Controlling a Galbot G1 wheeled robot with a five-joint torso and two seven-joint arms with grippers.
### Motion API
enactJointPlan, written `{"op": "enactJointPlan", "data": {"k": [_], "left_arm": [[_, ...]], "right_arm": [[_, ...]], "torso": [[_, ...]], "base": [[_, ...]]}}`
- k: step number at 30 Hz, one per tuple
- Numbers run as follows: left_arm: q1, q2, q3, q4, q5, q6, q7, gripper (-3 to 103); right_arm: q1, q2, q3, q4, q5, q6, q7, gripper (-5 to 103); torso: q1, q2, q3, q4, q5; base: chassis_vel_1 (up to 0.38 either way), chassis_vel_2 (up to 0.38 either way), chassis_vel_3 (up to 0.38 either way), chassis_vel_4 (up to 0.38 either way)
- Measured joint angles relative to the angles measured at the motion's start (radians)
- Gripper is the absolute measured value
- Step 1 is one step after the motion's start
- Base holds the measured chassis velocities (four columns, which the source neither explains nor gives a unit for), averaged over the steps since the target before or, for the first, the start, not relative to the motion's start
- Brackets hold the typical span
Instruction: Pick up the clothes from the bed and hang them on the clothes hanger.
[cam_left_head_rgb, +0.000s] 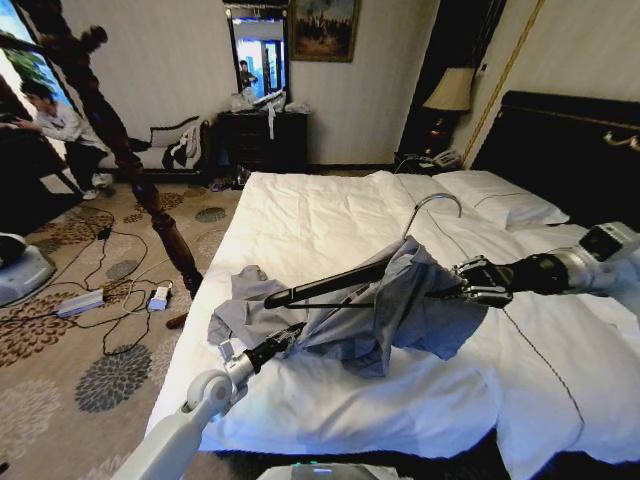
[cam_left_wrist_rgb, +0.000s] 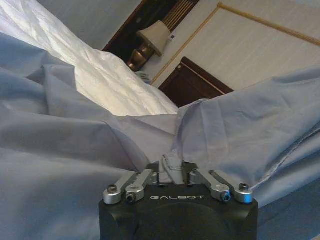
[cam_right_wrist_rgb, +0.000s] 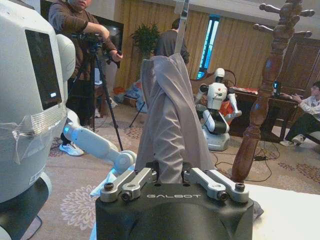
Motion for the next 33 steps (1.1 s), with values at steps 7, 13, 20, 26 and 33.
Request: {"op": "enactJointPlan", "data": {"k": [7, 13, 20, 26, 33], "left_arm": [[0.0, 0.0, -0.006, 0.009, 0.012, -0.002, 0.0, 45], [0.004, -0.007, 0.005, 0.009, 0.013, 0.003, 0.009, 63], [0.007, -0.011, 0.029, -0.002, 0.017, 0.013, 0.03, 44], [0.003, -0.007, 0.04, -0.03, -0.01, 0.029, 0.035, 43], [-0.008, 0.001, 0.056, -0.026, -0.014, 0.036, 0.034, 39]], "right_arm": [[0.003, 0.001, -0.001, -0.001, 0.001, 0.0, -0.003, 16], [0.005, 0.002, -0.001, 0.001, 0.003, 0.0, -0.003, 16], [0.006, 0.002, -0.001, 0.007, 0.008, 0.0, 0.001, 16], [0.005, 0.005, -0.002, 0.014, 0.008, 0.0, 0.003, 16], [0.006, 0.004, -0.002, 0.019, 0.014, 0.0, 0.004, 16]], "torso": [[0.0, 0.0, 0.0, 0.0, 0.0], [0.0, 0.0, 0.0, 0.0, 0.0], [0.0, 0.0, 0.0, 0.0, 0.0], [0.0, 0.0, 0.0, 0.0, 0.0001], [0.0, 0.0, 0.0, 0.0, 0.0]], "base": [[0.0, 0.0, 0.0, 0.0], [0.0, 0.0, 0.0, 0.0], [0.0, 0.0, 0.0, 0.0], [0.0, 0.0, 0.0, 0.0], [0.0, 0.0, 0.0, 0.0]]}}
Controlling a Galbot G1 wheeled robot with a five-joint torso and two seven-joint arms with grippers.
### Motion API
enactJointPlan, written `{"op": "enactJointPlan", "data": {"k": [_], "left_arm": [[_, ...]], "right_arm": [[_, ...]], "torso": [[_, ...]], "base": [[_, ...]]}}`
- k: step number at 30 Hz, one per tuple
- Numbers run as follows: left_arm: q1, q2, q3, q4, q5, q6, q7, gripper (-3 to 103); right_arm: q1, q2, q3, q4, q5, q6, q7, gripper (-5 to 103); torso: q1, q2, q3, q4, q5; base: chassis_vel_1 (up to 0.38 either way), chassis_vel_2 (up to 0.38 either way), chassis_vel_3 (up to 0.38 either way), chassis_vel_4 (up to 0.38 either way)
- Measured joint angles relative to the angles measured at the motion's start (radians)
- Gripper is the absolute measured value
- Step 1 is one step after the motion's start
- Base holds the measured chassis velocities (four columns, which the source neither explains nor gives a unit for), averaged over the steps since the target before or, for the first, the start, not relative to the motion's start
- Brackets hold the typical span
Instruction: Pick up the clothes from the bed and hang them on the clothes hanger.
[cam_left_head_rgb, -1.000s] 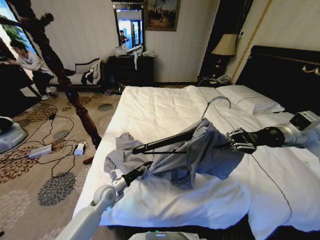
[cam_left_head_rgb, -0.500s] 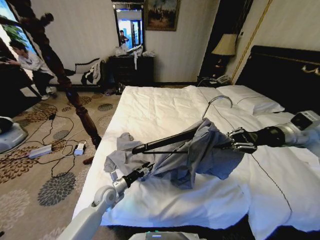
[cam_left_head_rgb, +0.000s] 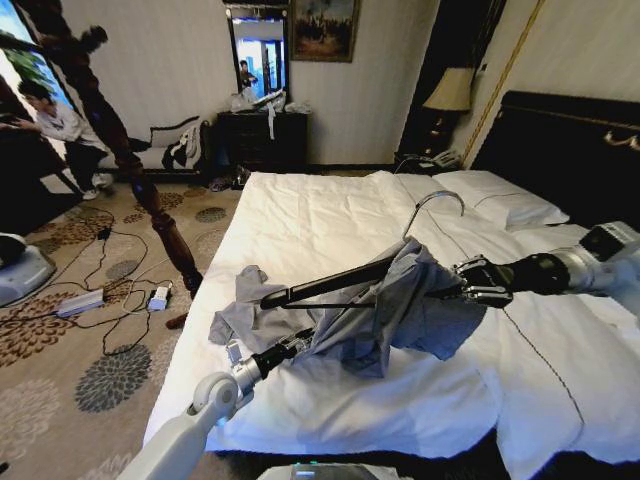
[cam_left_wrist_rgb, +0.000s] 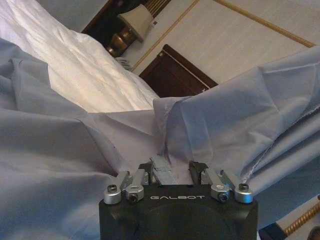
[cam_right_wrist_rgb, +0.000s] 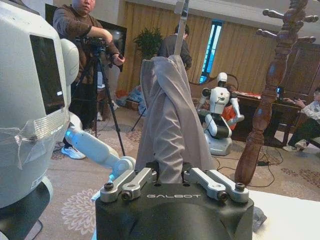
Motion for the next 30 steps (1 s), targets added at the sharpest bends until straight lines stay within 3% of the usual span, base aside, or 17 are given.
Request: {"op": "enactJointPlan", "data": {"k": [8, 14, 17, 20, 22, 26, 30], "left_arm": [[0.001, 0.01, 0.001, 0.014, -0.001, 0.005, -0.016, 63], [0.009, 0.016, 0.02, 0.01, -0.006, 0.017, -0.015, 68], [0.012, 0.019, 0.03, 0.004, -0.008, 0.025, -0.008, 65], [0.017, 0.025, 0.042, -0.004, -0.012, 0.036, 0.002, 53], [0.019, 0.026, 0.044, -0.006, -0.013, 0.039, 0.004, 53], [0.03, 0.031, 0.047, -0.019, -0.025, 0.052, 0.015, 32], [0.035, 0.032, 0.045, -0.025, -0.03, 0.057, 0.02, 21]], "right_arm": [[0.0, 0.002, 0.0, 0.001, 0.001, 0.0, 0.0, 16], [0.0, 0.003, 0.0, 0.0, 0.0, 0.0, 0.0, 16], [0.0, 0.003, 0.0, -0.001, 0.0, 0.0, 0.0, 16], [-0.001, 0.004, 0.0, -0.001, 0.0, 0.0, 0.0, 16], [-0.001, 0.005, 0.0, -0.001, 0.0, 0.001, 0.0, 16], [-0.001, 0.009, -0.001, -0.002, -0.003, 0.001, 0.001, 16], [-0.001, 0.011, -0.002, -0.002, -0.003, 0.001, 0.001, 16]], "torso": [[0.0, 0.0, 0.0, 0.0, 0.0], [0.0, 0.0, 0.0, 0.0, 0.0], [0.0, 0.0, 0.0, 0.0, 0.0], [0.0, 0.0, 0.0, 0.0, 0.0], [0.0, 0.0, 0.0, 0.0, 0.0], [0.0, 0.0, 0.0, 0.0, 0.0], [0.0, 0.0, 0.0, 0.0, 0.0]], "base": [[0.0, 0.0, 0.0, 0.0], [0.0, 0.0, 0.0, 0.0], [0.0, 0.0, 0.0, 0.0], [0.0, 0.0, 0.0, 0.0], [0.0, 0.0, 0.0, 0.0], [0.0, 0.0, 0.0, 0.0], [0.0, 0.0, 0.0, 0.0]]}}
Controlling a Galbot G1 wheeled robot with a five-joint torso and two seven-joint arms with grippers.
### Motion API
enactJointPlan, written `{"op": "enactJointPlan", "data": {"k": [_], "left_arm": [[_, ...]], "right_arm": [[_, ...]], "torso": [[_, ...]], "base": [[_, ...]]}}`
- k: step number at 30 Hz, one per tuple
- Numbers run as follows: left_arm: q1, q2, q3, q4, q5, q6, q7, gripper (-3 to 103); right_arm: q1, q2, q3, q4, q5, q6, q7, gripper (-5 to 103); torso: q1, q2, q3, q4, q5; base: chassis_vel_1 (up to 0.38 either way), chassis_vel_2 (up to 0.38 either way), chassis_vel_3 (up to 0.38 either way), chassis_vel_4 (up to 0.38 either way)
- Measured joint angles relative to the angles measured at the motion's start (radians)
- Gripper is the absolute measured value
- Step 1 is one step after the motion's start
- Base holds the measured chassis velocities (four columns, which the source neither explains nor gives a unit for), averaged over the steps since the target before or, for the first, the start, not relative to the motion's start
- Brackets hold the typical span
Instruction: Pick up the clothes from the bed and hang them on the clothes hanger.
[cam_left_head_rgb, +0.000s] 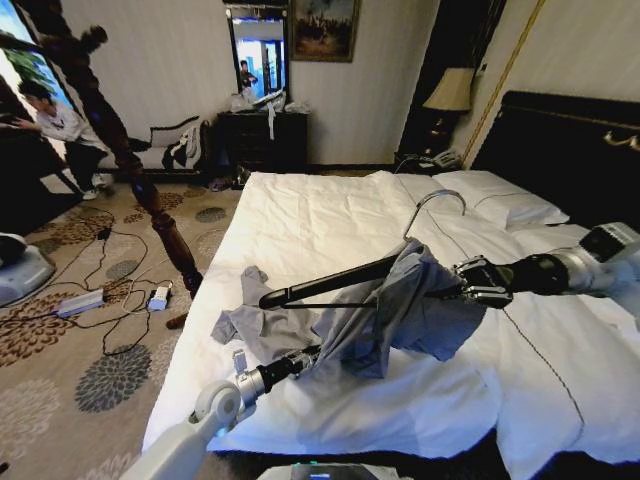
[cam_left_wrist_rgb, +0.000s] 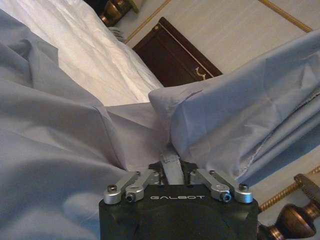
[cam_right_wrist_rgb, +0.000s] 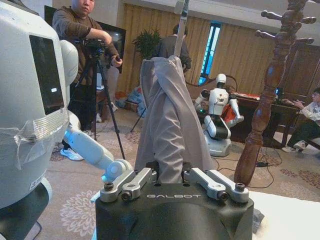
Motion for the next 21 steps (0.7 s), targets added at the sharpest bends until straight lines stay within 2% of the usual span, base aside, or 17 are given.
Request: {"op": "enactJointPlan", "data": {"k": [1, 2, 4, 7, 16, 21], "left_arm": [[0.002, 0.0, -0.002, -0.002, -0.001, 0.001, 0.002, 15], [0.004, 0.0, -0.003, -0.004, -0.001, 0.002, 0.004, 15], [0.008, -0.002, -0.01, -0.007, 0.001, 0.002, 0.006, 5], [0.012, -0.005, -0.018, -0.01, 0.006, 0.001, 0.007, 1], [0.044, 0.02, -0.082, -0.039, 0.051, -0.038, 0.001, 0], [0.051, 0.025, -0.162, -0.072, 0.048, -0.059, -0.011, 0]], "right_arm": [[0.0, 0.0, 0.0, 0.0, 0.0, 0.0, 0.0, 16], [0.0, 0.0, 0.0, 0.0, 0.0, 0.0, 0.0, 16], [0.0, 0.0, 0.0, -0.001, 0.0, 0.001, 0.0, 16], [0.0, 0.0, 0.0, -0.001, 0.0, 0.001, 0.0, 16], [0.0, 0.009, 0.0, -0.031, 0.009, 0.012, 0.028, 16], [-0.005, 0.016, -0.007, -0.039, 0.063, 0.017, 0.104, 16]], "torso": [[0.0, 0.0, 0.0, 0.0, 0.0], [0.0, 0.0, 0.0, 0.0, 0.0], [0.0, 0.0, 0.0, 0.0, 0.0], [0.0, 0.0, 0.0, 0.0, 0.0], [0.0, 0.0, 0.0, 0.0, 0.0], [0.0, 0.0, 0.0, 0.0, -0.0001]], "base": [[0.0, 0.0, 0.0, 0.0], [0.0, 0.0, 0.0, 0.0], [0.0, 0.0, 0.0, 0.0], [0.0, 0.0, 0.0, 0.0], [0.0, 0.0, 0.0, 0.0], [0.0, 0.0, 0.0, 0.0]]}}
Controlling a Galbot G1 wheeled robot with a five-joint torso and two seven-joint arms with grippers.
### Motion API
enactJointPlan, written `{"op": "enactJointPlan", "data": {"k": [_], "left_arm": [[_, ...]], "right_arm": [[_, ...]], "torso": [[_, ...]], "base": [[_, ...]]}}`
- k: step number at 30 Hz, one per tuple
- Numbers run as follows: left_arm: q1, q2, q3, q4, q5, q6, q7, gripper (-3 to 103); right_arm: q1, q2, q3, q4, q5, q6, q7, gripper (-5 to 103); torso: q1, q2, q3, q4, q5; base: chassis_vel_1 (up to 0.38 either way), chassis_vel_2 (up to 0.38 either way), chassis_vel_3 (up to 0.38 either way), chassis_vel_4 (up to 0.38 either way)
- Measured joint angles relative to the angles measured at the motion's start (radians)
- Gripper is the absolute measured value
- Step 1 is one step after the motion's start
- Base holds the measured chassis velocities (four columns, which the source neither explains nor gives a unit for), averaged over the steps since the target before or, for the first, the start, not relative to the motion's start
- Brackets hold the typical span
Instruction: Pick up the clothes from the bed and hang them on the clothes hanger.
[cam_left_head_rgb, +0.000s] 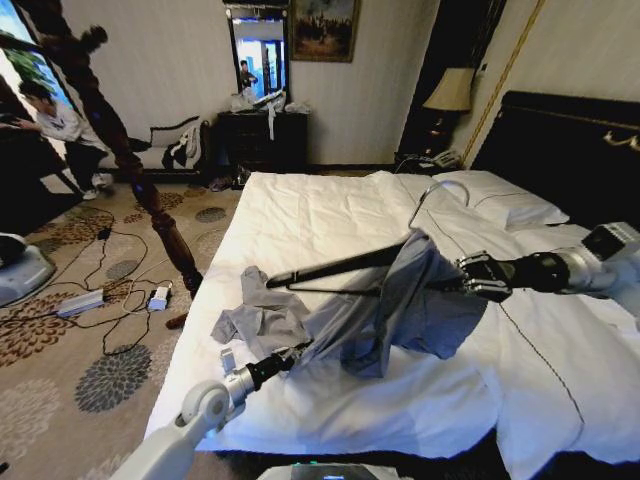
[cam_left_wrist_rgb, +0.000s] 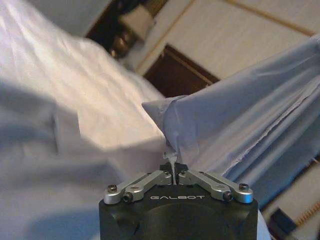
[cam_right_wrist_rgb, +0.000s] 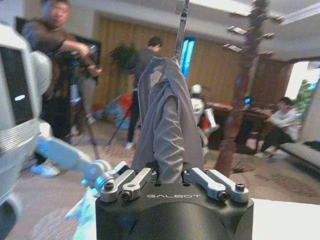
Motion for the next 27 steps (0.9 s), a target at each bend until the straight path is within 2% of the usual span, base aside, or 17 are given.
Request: {"op": "enactJointPlan", "data": {"k": [3, 4, 6, 12, 18, 22, 23, 27], "left_arm": [[-0.003, -0.003, -0.085, -0.037, -0.041, -0.002, -0.002, 0], [-0.003, -0.003, -0.085, -0.037, -0.041, -0.002, -0.002, 0], [-0.003, -0.002, -0.152, -0.065, -0.072, -0.002, -0.002, 0], [-0.015, 0.006, -0.216, -0.092, -0.107, -0.002, -0.005, 0], [-0.09, 0.034, -0.287, -0.099, -0.213, -0.002, -0.046, 0], [-0.2, 0.103, -0.303, -0.084, -0.307, -0.002, -0.099, 0], [-0.2, 0.103, -0.303, -0.084, -0.307, -0.002, -0.099, 0], [-0.313, 0.182, -0.261, -0.071, -0.367, -0.001, -0.137, 0]], "right_arm": [[-0.007, 0.008, -0.006, 0.003, 0.026, 0.011, 0.097, 16], [-0.007, 0.008, -0.006, 0.003, 0.026, 0.011, 0.097, 16], [-0.013, 0.015, -0.009, 0.011, 0.035, 0.021, 0.147, 16], [-0.017, 0.024, -0.01, 0.026, 0.034, 0.025, 0.16, 16], [-0.028, 0.039, -0.017, 0.048, 0.008, 0.029, 0.159, 16], [-0.033, 0.054, -0.029, 0.063, -0.038, 0.033, 0.158, 16], [-0.033, 0.054, -0.029, 0.063, -0.038, 0.033, 0.158, 16], [-0.035, 0.069, -0.042, 0.066, -0.095, 0.034, 0.152, 16]], "torso": [[0.0, 0.0, 0.0, 0.0, 0.0], [0.0, 0.0, 0.0, 0.0, 0.0], [0.0, 0.0, 0.0, 0.0, 0.0001], [0.0, 0.0, 0.0, 0.0001, 0.0], [0.0, 0.0, 0.0, 0.0, -0.0001], [0.0, 0.0, 0.0, 0.0, -0.0002], [0.0, 0.0, 0.0, 0.0, -0.0002], [0.0, 0.0, 0.0, -0.0001, 0.0001]], "base": [[0.0, 0.0, 0.0, 0.0], [0.0, 0.0, 0.0, 0.0], [0.0, 0.0, 0.0, 0.0], [0.0, 0.0, 0.0, 0.0], [0.0, 0.0, 0.0, 0.0], [0.0, 0.0, 0.0, 0.0], [0.0, 0.0, 0.0, 0.0], [0.0, 0.0, 0.0, 0.0]]}}
